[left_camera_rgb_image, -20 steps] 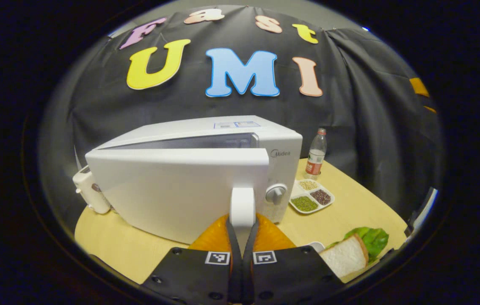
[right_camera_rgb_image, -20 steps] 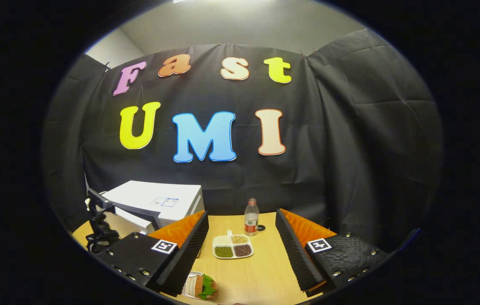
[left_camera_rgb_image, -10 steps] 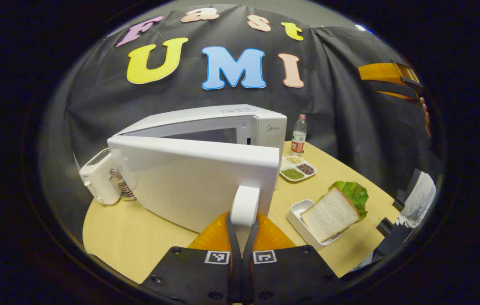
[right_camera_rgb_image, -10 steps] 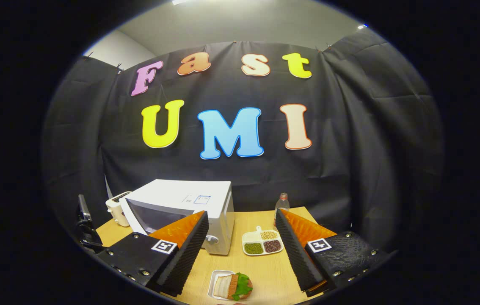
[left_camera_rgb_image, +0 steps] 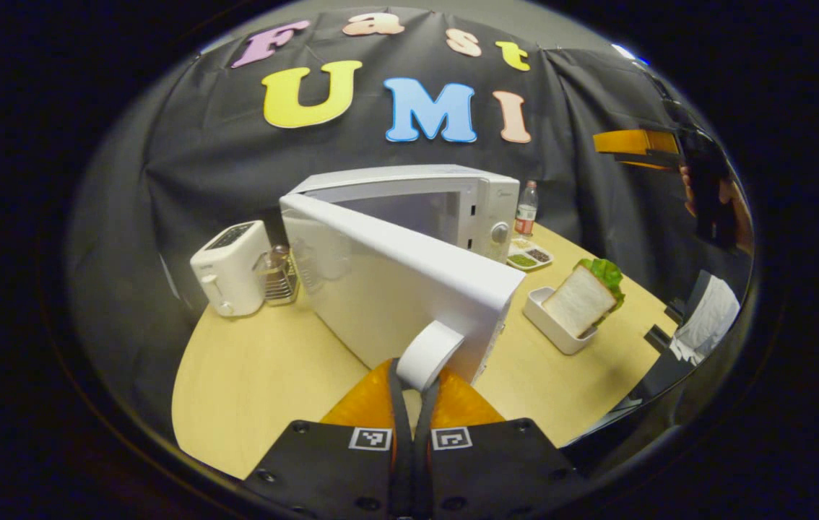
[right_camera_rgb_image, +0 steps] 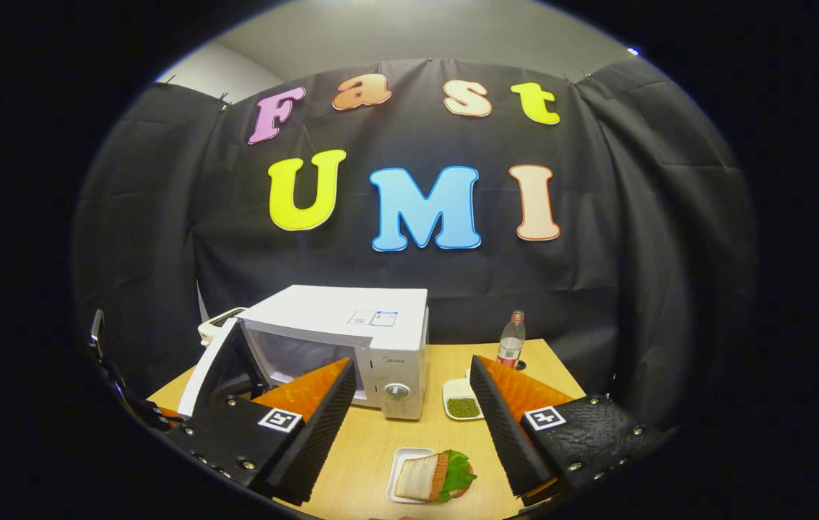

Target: Open the microwave oven with the left hand, put the food in, and close the microwave oven.

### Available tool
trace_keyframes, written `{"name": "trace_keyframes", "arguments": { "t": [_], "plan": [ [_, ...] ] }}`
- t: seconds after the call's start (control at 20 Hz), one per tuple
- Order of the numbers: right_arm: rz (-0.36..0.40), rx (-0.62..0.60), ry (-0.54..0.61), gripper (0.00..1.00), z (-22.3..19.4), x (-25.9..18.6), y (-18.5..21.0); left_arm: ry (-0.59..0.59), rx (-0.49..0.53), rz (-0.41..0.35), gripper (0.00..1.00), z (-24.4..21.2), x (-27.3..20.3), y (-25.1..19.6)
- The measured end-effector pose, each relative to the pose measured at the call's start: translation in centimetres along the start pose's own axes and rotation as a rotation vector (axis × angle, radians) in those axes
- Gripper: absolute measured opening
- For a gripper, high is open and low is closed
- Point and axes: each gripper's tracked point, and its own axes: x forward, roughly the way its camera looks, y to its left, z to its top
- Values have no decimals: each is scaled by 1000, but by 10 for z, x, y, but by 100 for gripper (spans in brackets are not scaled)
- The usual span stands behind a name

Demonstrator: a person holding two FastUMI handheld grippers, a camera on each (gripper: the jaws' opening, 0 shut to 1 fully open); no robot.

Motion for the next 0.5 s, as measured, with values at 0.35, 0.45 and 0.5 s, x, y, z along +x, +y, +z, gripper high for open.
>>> {"name": "trace_keyframes", "arguments": {
  "t": [0.35,0.45,0.5],
  "plan": [
    [0,30,41,96,-14,5,22,14,-17,52,8,-26,-35,85],
    [-25,47,69,96,-27,11,19,12,-26,73,7,-29,-40,106],
    [-33,49,87,96,-34,13,16,10,-31,81,7,-29,-42,115]
  ]
}}
